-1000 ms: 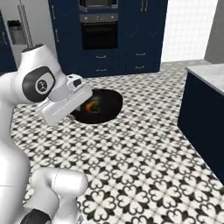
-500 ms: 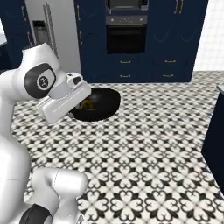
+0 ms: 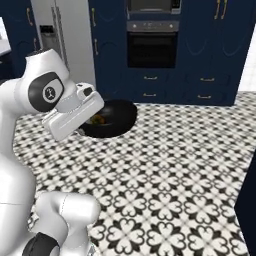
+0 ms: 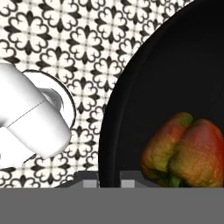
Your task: Pick the bell pepper from the sink and place it in the bowl. Then pick the bowl and place it in the microwave. Then close the microwave door and press the start button.
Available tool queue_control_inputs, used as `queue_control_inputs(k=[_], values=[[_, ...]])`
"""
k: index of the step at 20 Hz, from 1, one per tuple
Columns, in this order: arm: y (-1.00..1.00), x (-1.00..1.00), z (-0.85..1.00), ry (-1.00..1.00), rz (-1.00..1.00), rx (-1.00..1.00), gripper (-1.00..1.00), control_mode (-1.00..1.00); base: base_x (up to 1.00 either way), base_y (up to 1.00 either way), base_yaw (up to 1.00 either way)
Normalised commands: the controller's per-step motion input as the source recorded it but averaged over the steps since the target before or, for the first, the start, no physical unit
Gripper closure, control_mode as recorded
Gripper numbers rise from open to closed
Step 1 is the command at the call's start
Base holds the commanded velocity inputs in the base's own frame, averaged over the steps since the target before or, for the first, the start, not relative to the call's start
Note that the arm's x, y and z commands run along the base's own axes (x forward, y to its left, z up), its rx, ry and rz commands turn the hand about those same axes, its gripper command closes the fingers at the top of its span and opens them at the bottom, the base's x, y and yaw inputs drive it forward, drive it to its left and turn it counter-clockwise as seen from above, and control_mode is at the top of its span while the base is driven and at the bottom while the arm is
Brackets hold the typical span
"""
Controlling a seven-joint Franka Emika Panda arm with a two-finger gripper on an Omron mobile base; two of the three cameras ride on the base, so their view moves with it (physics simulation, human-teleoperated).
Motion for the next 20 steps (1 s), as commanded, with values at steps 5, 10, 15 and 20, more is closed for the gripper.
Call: queue_control_inputs(k=[5,10,15,20], values=[[0.00,0.00,0.00,0.00,0.00,0.00,1.00,1.00,1.00,-0.45,0.06],[0.00,0.00,0.00,0.00,0.00,0.00,1.00,1.00,1.00,-0.25,-0.03],[0.00,0.00,0.00,0.00,0.00,0.00,1.00,1.00,1.00,-0.06,-0.04],[0.00,0.00,0.00,0.00,0.00,0.00,1.00,1.00,1.00,-0.08,-0.03]])
